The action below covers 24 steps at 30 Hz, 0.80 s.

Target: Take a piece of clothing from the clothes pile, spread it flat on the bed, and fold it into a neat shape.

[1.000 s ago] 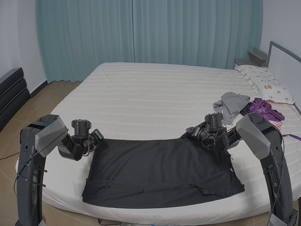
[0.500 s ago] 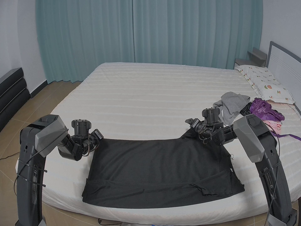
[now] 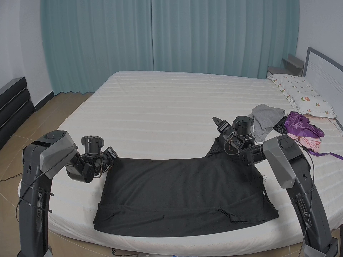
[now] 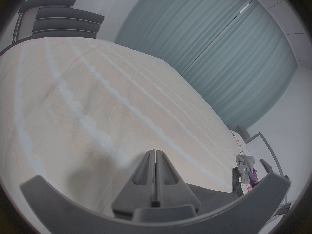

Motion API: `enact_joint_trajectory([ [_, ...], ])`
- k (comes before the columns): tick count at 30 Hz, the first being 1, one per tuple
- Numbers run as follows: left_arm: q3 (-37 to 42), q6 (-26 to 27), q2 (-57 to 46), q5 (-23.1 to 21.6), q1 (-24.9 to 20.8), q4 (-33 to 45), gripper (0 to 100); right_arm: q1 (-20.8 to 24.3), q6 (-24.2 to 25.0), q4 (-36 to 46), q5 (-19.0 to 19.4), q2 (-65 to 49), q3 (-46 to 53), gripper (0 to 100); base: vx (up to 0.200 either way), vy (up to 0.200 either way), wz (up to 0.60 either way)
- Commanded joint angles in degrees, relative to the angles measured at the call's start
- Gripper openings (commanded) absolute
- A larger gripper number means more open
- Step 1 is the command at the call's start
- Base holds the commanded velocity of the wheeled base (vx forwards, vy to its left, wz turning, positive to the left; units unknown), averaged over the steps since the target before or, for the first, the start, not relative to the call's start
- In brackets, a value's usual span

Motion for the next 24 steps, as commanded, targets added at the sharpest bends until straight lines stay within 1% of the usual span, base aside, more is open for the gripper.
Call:
enact_joint_trajectory([
  [1,0.1,0.0,-0.1,0.0,0.0,-0.1,0,-1.0,-1.8,4.0,-0.8,0.5,-0.1,100,0.0,0.0,0.0],
  [2,0.1,0.0,-0.1,0.0,0.0,-0.1,0,-1.0,-1.8,4.0,-0.8,0.5,-0.1,100,0.0,0.0,0.0],
  [3,0.2,0.0,-0.2,0.0,0.1,0.0,0,-2.0,-3.6,9.0,-0.8,-1.6,0.0,100,0.0,0.0,0.0],
  [4,0.2,0.0,-0.2,-0.1,0.1,0.1,0,-2.7,-4.9,10.2,-0.8,-2.0,0.4,100,0.0,0.0,0.0],
  [6,0.3,0.0,-0.3,-0.1,0.0,0.2,0,-3.9,-7.2,10.9,-0.8,-2.9,1.3,100,0.0,0.0,0.0],
  [8,0.2,0.0,-0.3,-0.1,0.0,0.3,0,-5.3,-8.2,11.4,-0.7,-3.6,2.7,100,0.0,0.0,0.0],
  [11,0.1,0.0,-0.3,-0.1,0.0,0.3,0,-6.3,-8.5,11.5,0.0,-4.4,5.0,100,0.0,0.0,0.0],
  [12,0.1,-0.1,-0.3,-0.1,0.0,0.3,0,-7.2,-9.3,11.3,1.0,-5.1,7.7,100,0.0,0.0,0.0],
  [13,0.1,-0.1,-0.3,-0.1,0.0,0.3,0,-7.2,-9.3,11.3,1.0,-5.1,7.7,100,0.0,0.0,0.0],
  [14,0.1,-0.1,-0.3,-0.1,0.0,0.3,0,-7.8,-10.8,11.4,3.2,-5.8,10.5,100,0.0,0.0,0.0],
  [15,0.1,-0.1,-0.3,-0.1,0.0,0.3,0,-7.8,-10.8,11.4,3.2,-5.8,10.5,100,0.0,0.0,0.0],
  [16,0.1,-0.1,-0.3,-0.1,0.0,0.3,0,-8.6,-12.1,11.1,6.0,-7.1,14.0,100,0.0,0.0,0.0],
  [19,0.0,-0.1,-0.2,-0.1,-0.1,0.3,0,-9.1,-12.5,10.8,9.6,-8.6,17.6,100,0.0,0.0,0.0],
  [24,0.0,-0.1,-0.2,-0.1,-0.1,0.3,0,-9.7,-13.6,10.6,10.1,-8.1,17.7,100,0.0,0.0,0.0],
])
